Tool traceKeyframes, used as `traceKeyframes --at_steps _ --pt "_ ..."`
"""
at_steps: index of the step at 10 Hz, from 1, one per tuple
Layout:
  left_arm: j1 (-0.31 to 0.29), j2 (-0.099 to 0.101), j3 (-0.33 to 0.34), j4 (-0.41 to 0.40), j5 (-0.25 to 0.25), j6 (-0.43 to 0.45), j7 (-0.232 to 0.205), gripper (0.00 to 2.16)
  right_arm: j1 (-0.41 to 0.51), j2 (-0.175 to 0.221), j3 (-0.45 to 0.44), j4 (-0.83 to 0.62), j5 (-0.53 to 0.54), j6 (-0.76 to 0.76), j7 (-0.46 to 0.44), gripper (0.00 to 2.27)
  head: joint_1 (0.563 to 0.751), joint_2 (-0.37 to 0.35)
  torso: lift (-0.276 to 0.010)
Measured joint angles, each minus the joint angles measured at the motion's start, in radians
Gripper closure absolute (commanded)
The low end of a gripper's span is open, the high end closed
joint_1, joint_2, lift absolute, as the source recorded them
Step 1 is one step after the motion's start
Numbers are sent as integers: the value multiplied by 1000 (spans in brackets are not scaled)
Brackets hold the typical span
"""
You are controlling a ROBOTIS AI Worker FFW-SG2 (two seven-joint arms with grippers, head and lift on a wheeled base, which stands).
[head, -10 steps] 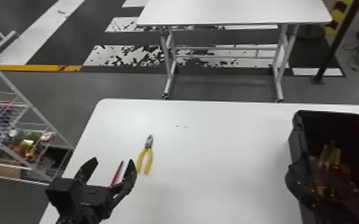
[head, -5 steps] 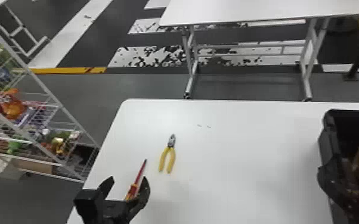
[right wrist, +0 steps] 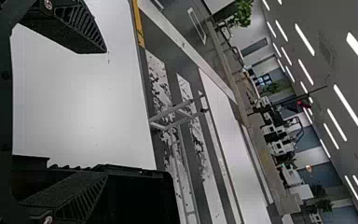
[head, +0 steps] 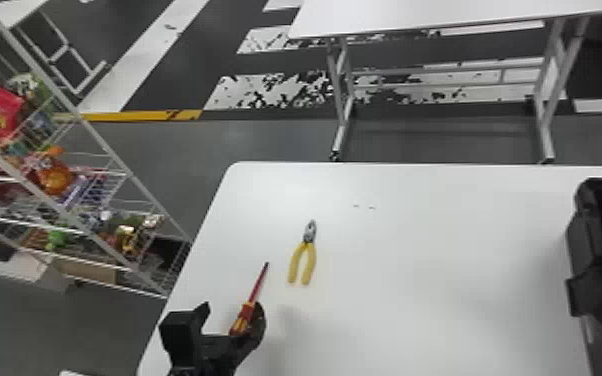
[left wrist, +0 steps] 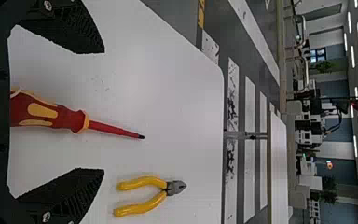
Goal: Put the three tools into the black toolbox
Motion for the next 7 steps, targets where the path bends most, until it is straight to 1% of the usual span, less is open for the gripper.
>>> traceKeyframes --at_steps 2,4,5,6,7 --pt "-16 0 9 23 2 38 -19 154 7 0 -13 -1 -10 -14 7 66 695 315 -51" --pt "-26 -3 14 26 5 95 -44 269 10 0 -18 -4 -15 -24 7 66 695 306 -51" --pt "-31 -7 19 28 5 130 -60 444 10 0 -18 -5 -20 -29 7 66 695 306 -51" --pt "-37 -11 29 31 7 168 -86 890 10 0 -17 -5 -23 -34 8 66 695 306 -51" --pt "-42 -16 36 33 10 191 -96 1480 10 0 -18 -6 -26 -38 8 66 695 306 -51"
